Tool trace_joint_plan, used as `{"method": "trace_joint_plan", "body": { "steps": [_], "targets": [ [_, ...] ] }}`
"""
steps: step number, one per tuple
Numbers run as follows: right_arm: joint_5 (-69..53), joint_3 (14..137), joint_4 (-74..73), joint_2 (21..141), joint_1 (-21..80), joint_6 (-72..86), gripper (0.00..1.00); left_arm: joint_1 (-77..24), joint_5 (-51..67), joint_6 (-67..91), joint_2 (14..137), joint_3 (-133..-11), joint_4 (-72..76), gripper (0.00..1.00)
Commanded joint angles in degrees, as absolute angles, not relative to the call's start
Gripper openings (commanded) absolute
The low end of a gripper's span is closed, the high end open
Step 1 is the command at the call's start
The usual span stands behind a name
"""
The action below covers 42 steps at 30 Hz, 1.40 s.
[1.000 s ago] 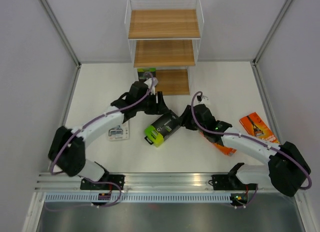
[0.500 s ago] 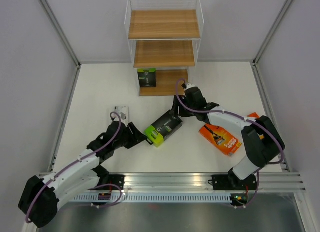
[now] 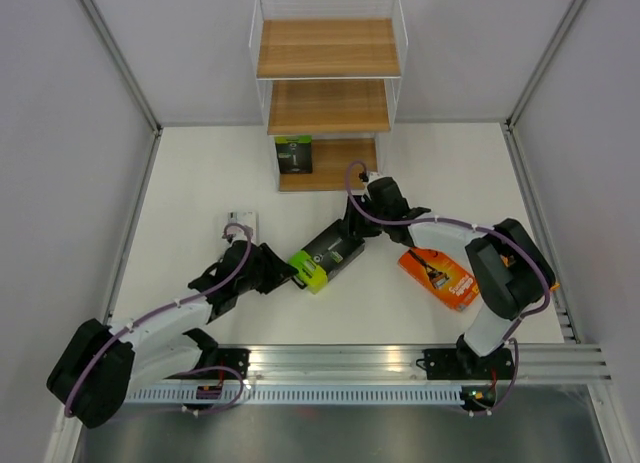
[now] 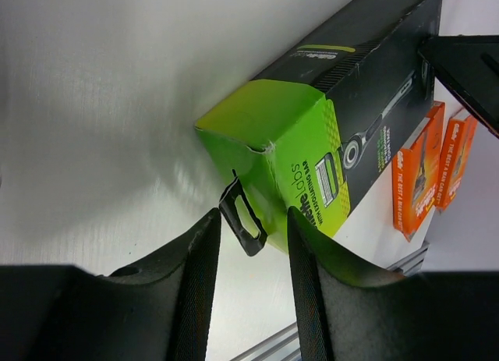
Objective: Place and organize the shaving razors onto the shelf
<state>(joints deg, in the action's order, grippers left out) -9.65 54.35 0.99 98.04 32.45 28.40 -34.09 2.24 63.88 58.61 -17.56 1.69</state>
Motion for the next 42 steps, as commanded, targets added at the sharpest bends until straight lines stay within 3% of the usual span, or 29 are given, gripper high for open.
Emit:
{"method": "trace_joint_plan", "body": {
  "steps": [1,15,26,29,31,38,42],
  "targets": [
    [-10.63,50.63,3.51,96.33,32.34,30.93,0.53,-34.01,2.46,67.15,56.00,-16.96,3.79,0.45],
    [-7.65,41.14,1.85,88.51,32.26,34.72,0.47,-33.93,0.62,69.52,49.13,-9.32,1.23,0.43],
    [-8.35,33.50,1.49,79.63,32.34,38.32,0.47,-33.93,4.13,65.83,63.18,-11.25,19.15,0.41],
    [-8.17,32.78,1.58,78.05,32.34,38.23,0.47,-33.93,4.39,65.39,66.26,-11.34,22.31,0.33],
    [-7.82,32.78,1.41,77.52,32.34,38.23,0.47,-34.01,4.13,65.30,66.71,-10.73,24.95,0.04],
    [-6.07,35.24,-2.36,75.59,32.34,37.36,0.47,-32.61,0.26,56.70,60.48,-12.39,26.29,0.02],
    [-5.10,36.91,-4.22,74.36,32.26,36.48,0.47,-30.94,-1.32,46.52,56.25,-20.54,16.46,0.02]
  ]
}}
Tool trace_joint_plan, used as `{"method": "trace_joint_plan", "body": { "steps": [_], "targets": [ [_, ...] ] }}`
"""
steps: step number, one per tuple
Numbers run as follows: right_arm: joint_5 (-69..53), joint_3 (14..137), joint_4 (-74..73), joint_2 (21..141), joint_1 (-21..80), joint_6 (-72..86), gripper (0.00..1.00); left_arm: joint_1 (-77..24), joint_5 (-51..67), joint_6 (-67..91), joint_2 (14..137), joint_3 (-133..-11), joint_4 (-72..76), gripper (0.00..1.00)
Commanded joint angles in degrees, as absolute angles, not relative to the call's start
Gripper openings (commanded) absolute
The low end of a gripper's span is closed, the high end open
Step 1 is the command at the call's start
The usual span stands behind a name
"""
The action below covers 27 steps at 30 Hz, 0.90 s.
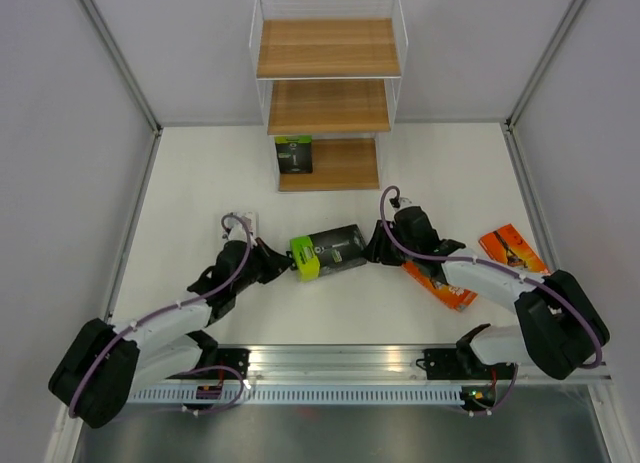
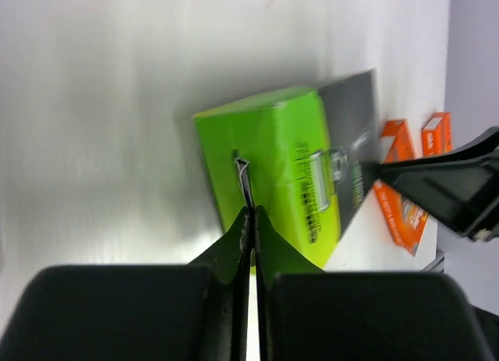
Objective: Place and organize the shaving razors onto the shelf
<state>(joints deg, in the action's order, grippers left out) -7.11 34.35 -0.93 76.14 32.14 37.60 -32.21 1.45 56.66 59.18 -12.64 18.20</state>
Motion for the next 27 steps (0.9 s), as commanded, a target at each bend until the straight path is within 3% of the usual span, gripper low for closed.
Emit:
{"method": "trace_joint_plan", "body": {
  "steps": [1,13,27],
  "targets": [
    [-4.92,37.09,-4.39,74.09,32.34,36.47,0.47,-30.76,-1.32,41.62,56.42,-25.44,13.83,0.02],
    [-4.75,40.78,-2.90,74.09,32.34,35.77,0.47,-30.50,6.76,20.23,68.90,-53.41,-5.44,0.02],
    [-4.04,42.45,-3.60,74.80,32.34,34.98,0.47,-30.94,19.67,5.10,75.32,-67.68,-16.35,0.02]
  ]
}}
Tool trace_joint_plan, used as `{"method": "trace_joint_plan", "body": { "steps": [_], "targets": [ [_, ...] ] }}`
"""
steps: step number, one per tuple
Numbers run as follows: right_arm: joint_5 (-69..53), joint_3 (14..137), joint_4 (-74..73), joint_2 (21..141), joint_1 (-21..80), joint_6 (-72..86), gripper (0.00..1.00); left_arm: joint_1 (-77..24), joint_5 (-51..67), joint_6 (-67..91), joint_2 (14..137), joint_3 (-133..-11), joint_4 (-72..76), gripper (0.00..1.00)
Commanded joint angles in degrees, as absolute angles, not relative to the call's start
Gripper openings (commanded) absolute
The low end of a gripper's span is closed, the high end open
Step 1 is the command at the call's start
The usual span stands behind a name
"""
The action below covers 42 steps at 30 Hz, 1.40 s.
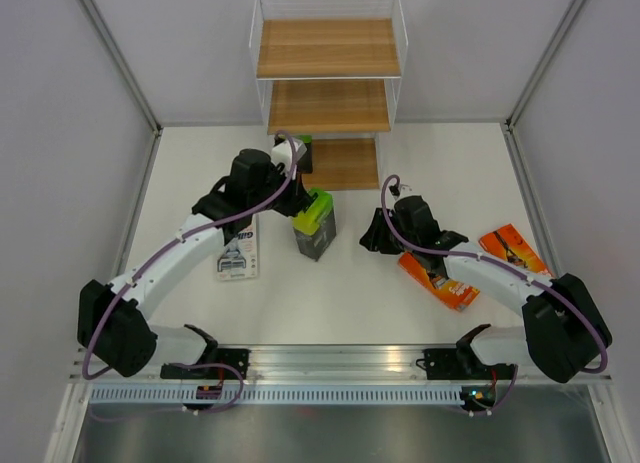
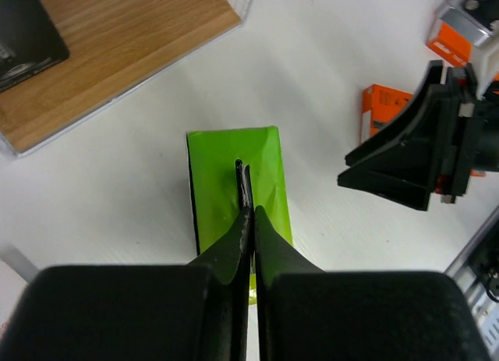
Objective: Place and organize the shaving razors onto the shelf
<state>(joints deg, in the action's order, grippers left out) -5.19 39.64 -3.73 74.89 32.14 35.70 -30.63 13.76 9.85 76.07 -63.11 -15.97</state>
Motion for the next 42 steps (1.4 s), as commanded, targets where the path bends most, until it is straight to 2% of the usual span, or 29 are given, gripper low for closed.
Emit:
{"method": "trace_joint_plan", "body": {
  "steps": [1,8,18,26,30,31,34,38,42],
  "targets": [
    [-3.96,42.54,-3.52,74.53,32.34,35.07,0.47,-31.20,20.21,5.27,75.41,-67.50,-16.26,0.02],
    [-2.64,42.01,-4.39,73.39,32.34,34.02,0.47,-34.10,17.32,6.06,76.29,-61.81,-14.60,0.02],
    [-5.53,40.08,-1.85,73.12,32.34,33.66,0.50,-34.10,1.51,10.46,69.44,-52.65,-10.02,0.02],
    [-7.73,40.17,1.30,75.23,32.34,34.28,0.51,-34.28,0.54,12.04,66.01,-50.36,-6.94,0.05],
    [-9.05,40.34,2.54,76.11,32.34,34.72,0.52,-34.37,-4.38,13.27,64.61,-49.49,-5.98,0.19],
    [-9.49,40.43,2.90,76.29,32.34,35.06,0.52,-34.45,-5.09,13.27,64.34,-49.22,-5.54,0.31],
    [-11.95,41.48,4.74,77.34,32.34,35.94,0.53,-34.63,-6.85,13.01,62.94,-47.29,-3.79,0.53],
    [-11.60,43.06,6.06,78.31,32.52,35.69,0.53,-35.59,-9.12,12.74,61.00,-44.22,-0.27,0.60],
    [-11.86,43.86,7.12,79.71,32.52,35.16,0.54,-36.91,-13.62,13.36,57.84,-38.95,7.35,0.62]
  ]
}}
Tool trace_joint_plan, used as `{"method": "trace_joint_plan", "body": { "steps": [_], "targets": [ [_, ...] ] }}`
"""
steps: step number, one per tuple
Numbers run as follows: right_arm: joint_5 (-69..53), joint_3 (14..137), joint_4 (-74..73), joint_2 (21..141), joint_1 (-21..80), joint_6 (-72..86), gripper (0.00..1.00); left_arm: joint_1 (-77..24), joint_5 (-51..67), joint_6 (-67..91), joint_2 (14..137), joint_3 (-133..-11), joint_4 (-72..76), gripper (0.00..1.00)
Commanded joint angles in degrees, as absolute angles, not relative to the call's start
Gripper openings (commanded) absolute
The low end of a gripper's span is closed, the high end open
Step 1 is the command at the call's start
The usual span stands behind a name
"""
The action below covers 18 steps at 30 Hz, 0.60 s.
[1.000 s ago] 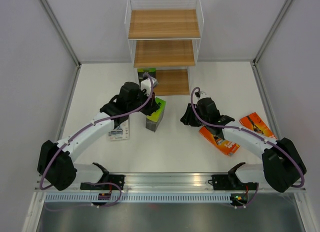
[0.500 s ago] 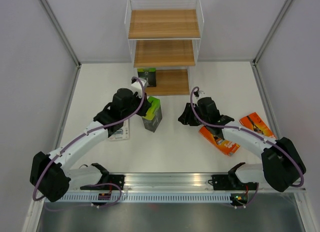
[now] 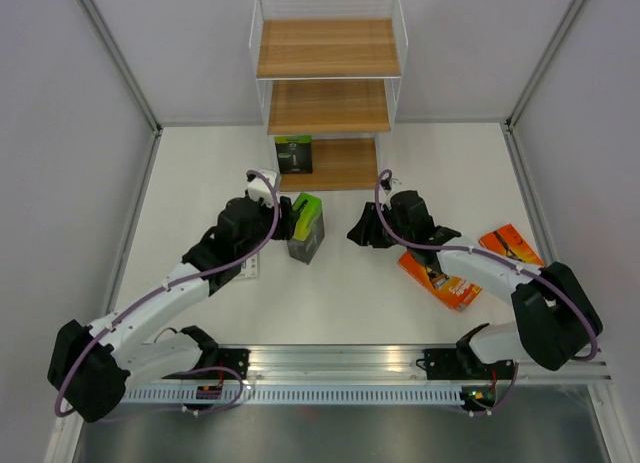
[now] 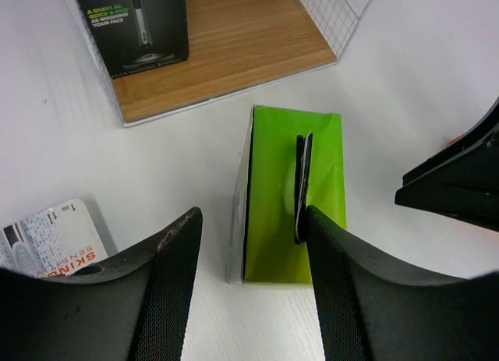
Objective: Place and organize the shaving razors onto the shelf
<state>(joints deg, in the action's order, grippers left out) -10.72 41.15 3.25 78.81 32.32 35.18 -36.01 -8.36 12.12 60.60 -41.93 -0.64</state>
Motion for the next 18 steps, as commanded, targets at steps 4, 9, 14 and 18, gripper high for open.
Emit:
{"method": "trace_joint_plan", "body": {
  "steps": [4,9,14,18],
  "targets": [
    [-13.62,43.24,10.01,81.99,32.78,36.30,0.53,-39.37,-16.35,10.56,54.32,-30.52,18.61,0.63],
    [-13.45,43.33,11.77,83.85,34.10,36.83,0.53,-41.04,-14.06,6.86,55.80,-26.72,29.08,0.63],
    [-13.45,43.16,12.74,84.72,34.37,37.00,0.54,-42.71,-16.60,4.05,60.46,-26.63,37.17,0.63],
    [-13.71,43.33,13.88,85.86,34.72,37.70,0.53,-42.89,-15.91,2.20,64.67,-28.29,39.81,0.63]
  ]
}}
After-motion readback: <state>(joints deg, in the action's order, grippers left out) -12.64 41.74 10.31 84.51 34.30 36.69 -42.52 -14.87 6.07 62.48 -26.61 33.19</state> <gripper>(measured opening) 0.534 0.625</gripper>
